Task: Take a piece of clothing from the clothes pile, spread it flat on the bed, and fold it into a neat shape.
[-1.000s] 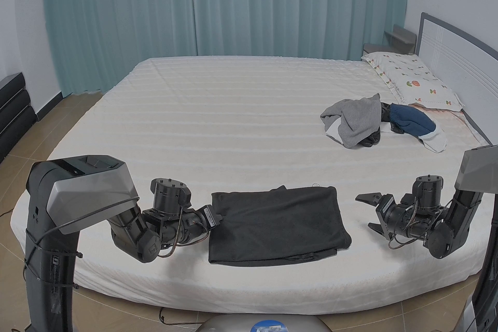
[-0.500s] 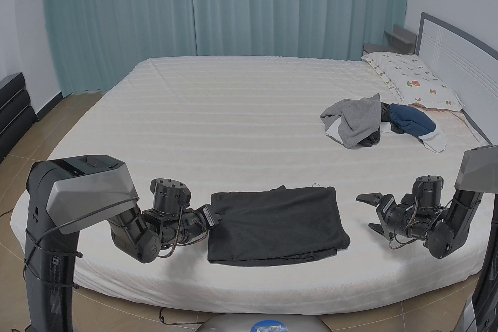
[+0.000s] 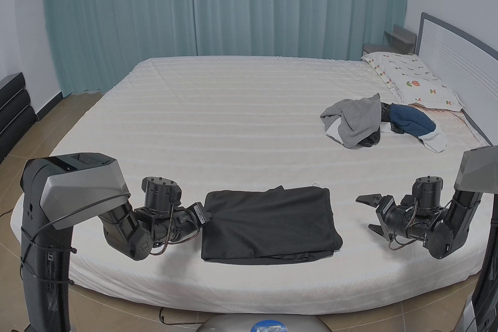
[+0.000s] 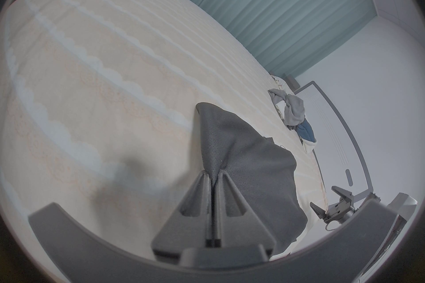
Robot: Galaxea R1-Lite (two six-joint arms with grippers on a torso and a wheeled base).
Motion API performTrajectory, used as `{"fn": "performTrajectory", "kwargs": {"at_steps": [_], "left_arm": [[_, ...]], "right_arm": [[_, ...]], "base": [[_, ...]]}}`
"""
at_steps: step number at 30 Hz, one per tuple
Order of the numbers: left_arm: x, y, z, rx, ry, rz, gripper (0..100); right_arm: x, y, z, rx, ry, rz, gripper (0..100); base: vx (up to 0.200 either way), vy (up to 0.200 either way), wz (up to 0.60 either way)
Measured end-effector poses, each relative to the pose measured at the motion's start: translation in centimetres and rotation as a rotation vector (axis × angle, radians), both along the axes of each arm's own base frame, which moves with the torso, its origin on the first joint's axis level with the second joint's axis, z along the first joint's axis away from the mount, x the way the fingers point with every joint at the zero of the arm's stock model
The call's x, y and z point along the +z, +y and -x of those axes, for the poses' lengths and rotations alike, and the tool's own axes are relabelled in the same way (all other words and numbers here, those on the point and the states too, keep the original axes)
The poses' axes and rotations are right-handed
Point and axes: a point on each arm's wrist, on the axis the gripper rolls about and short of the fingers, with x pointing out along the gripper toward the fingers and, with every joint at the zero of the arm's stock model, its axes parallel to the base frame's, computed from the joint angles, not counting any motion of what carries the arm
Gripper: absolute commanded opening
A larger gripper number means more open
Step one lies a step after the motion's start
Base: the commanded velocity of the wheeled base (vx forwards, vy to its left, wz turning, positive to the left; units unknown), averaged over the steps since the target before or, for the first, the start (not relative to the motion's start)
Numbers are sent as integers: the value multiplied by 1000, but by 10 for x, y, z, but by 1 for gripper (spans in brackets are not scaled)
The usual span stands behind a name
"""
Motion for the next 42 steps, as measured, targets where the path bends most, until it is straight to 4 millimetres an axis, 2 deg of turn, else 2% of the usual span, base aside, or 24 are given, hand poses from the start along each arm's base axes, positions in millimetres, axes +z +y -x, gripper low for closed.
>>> {"fn": "performTrajectory", "kwargs": {"at_steps": [20, 42], "left_arm": [[10, 27, 1, 65, 3, 1, 0], [14, 33, 8, 76, 9, 0, 0]], "right_arm": [[-1, 0, 2, 1, 9, 1, 100], [-2, 0, 4, 0, 16, 2, 100]], "base": [[0, 0, 0], [0, 200, 0]]}}
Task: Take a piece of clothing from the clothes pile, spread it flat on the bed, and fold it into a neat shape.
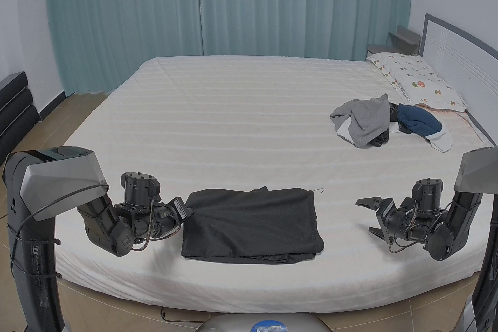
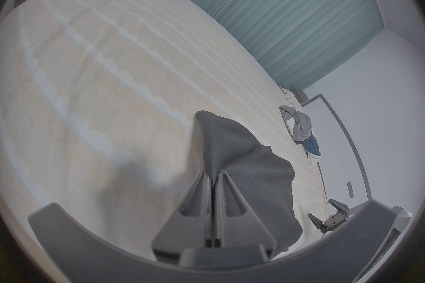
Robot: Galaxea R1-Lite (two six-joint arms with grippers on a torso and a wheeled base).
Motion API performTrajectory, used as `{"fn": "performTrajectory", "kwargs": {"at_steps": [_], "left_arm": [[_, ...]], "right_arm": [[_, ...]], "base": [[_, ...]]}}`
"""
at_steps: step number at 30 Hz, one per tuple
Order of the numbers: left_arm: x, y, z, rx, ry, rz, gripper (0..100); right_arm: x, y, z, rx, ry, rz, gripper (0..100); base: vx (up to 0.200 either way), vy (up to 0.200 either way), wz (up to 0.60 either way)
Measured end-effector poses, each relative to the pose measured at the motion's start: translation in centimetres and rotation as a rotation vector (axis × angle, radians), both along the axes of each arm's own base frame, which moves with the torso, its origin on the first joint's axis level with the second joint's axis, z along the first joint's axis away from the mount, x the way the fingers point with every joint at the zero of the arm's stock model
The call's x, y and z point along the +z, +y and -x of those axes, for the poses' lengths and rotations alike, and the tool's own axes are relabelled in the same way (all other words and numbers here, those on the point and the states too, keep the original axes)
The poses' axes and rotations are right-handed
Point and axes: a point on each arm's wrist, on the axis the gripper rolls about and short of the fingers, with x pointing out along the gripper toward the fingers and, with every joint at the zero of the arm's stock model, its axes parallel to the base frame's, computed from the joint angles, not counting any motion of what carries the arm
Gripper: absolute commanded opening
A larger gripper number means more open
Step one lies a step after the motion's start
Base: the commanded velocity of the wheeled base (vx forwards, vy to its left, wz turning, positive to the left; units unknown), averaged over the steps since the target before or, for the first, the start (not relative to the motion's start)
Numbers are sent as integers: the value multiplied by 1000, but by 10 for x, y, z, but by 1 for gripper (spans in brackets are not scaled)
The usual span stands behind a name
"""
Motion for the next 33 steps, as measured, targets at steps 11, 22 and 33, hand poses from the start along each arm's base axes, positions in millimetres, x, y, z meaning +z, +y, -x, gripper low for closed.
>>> {"fn": "performTrajectory", "kwargs": {"at_steps": [11, 22, 33], "left_arm": [[1, 0, 0, 1, 1, -1, 0], [1, 0, 0, 1, -1, -3, 0], [1, -1, 0, 1, -3, -5, 0]], "right_arm": [[0, 0, 0, 0, 0, 0, 100], [0, 0, 0, 1, 0, 0, 100], [0, 0, 0, 0, 0, 0, 100]], "base": [[0, 200, 0], [0, 200, 0], [0, 127, 0]]}}
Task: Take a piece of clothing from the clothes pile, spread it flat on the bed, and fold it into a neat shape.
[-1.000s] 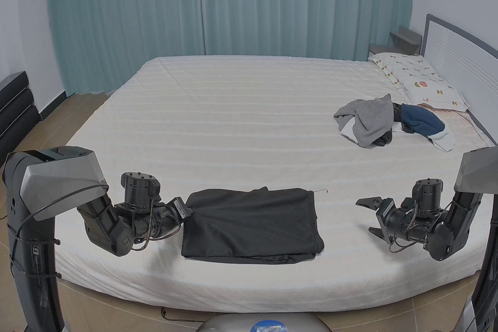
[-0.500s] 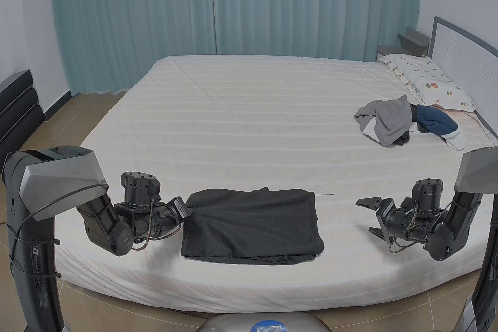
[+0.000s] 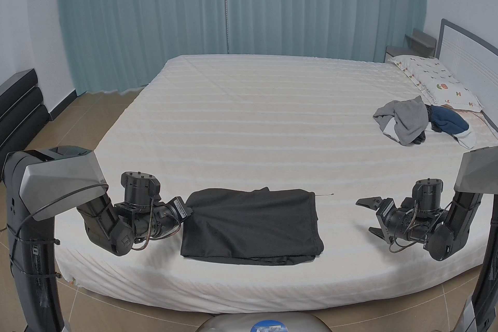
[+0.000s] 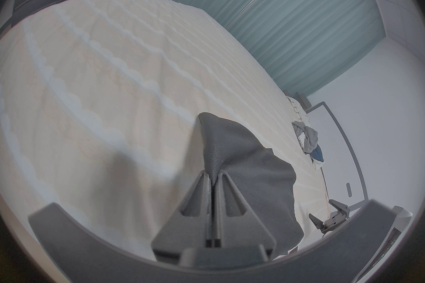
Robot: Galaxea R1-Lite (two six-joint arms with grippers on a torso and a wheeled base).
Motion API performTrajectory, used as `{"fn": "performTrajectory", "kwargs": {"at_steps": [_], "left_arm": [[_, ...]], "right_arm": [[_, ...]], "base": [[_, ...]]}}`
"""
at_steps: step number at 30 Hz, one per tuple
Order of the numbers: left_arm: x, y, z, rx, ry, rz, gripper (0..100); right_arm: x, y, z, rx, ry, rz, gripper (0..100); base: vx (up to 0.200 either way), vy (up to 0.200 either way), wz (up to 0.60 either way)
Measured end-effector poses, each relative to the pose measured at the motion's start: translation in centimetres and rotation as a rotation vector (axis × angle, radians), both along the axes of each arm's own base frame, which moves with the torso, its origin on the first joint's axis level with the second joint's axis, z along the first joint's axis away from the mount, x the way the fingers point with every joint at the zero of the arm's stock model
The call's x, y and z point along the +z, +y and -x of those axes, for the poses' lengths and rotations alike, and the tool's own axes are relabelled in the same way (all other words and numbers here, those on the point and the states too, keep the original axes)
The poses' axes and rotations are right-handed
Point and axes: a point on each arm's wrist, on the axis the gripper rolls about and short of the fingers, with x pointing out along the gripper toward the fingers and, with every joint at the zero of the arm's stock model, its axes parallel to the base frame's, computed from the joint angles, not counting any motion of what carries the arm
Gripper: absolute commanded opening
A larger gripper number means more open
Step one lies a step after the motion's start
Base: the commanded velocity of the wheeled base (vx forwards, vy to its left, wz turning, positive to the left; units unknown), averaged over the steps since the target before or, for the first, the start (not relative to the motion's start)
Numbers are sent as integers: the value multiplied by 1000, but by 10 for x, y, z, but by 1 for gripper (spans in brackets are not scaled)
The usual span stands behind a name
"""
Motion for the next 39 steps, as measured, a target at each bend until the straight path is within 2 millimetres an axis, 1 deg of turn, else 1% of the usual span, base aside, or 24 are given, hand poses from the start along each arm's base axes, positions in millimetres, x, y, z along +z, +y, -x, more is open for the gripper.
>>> {"fn": "performTrajectory", "kwargs": {"at_steps": [17, 18, 24, 29, 34, 39], "left_arm": [[-2, -5, 4, -14, 11, -3, 0], [-2, -5, 4, -14, 11, -2, 100], [-3, -5, 6, -12, 20, -8, 100], [-3, -9, 10, 14, 18, -41, 100], [2, -8, 9, 21, 1, -36, 100], [15, 1, 6, 46, -32, -25, 100]], "right_arm": [[0, 1, 0, 3, -3, 1, 100], [0, 1, 0, 3, -3, 1, 100], [0, 0, 0, 2, -3, 1, 100], [0, 0, 0, 2, -2, 1, 100], [0, 0, -1, 1, -4, 3, 100], [3, -1, -2, -4, -16, 5, 100]], "base": [[0, 0, 0], [0, 0, 0], [0, 0, 0], [0, 0, 0], [0, 0, 0], [0, 0, 0]]}}
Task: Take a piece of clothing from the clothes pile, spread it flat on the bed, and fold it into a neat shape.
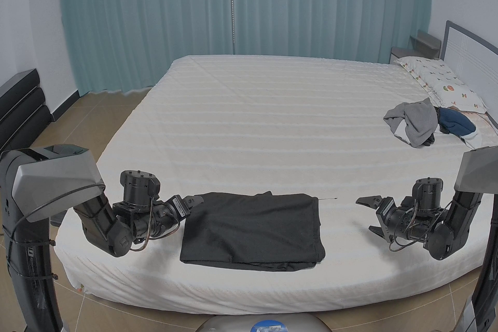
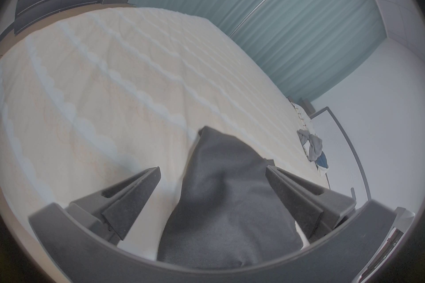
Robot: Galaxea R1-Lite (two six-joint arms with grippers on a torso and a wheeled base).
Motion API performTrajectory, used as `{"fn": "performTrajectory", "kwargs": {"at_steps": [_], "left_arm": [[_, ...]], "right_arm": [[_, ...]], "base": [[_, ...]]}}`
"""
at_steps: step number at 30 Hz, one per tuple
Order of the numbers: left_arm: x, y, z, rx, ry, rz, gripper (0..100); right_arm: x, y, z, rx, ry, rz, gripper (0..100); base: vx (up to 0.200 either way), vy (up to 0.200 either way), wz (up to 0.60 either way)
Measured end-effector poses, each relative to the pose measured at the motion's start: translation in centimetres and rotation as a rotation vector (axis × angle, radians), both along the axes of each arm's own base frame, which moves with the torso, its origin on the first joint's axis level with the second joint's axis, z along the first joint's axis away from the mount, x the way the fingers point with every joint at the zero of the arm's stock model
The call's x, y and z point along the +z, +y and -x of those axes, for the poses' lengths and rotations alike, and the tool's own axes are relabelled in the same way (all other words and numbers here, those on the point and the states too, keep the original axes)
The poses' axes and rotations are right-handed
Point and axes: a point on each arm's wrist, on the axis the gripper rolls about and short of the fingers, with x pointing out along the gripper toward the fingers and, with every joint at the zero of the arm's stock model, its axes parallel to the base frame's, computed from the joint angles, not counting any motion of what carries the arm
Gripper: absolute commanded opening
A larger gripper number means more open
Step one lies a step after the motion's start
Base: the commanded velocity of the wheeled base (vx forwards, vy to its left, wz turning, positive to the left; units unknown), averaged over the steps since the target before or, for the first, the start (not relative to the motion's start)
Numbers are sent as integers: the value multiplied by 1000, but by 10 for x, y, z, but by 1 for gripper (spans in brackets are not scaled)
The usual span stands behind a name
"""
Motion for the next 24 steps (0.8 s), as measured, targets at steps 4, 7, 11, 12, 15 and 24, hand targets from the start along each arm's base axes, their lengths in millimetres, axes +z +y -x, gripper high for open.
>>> {"fn": "performTrajectory", "kwargs": {"at_steps": [4, 7, 11, 12, 15, 24], "left_arm": [[17, 8, 2, 22, -44, 9, 100], [27, 13, 9, 31, -64, 11, 100], [44, 21, 25, 45, -104, 19, 100], [47, 22, 27, 46, -110, 20, 100], [59, 26, 40, 52, -135, 24, 100], [109, 38, 81, 93, -281, 17, 100]], "right_arm": [[7, 0, -2, 5, -27, 16, 100], [13, -1, -4, 28, -65, 74, 100], [27, -3, -2, -18, -115, 200, 100], [30, -3, -1, -26, -124, 215, 100], [45, -4, 7, -58, -167, 282, 100], [105, -17, 54, -81, -373, 441, 100]], "base": [[0, 0, 0], [0, 0, 0], [0, 0, 0], [0, 0, 0], [0, 0, 0], [0, 0, 0]]}}
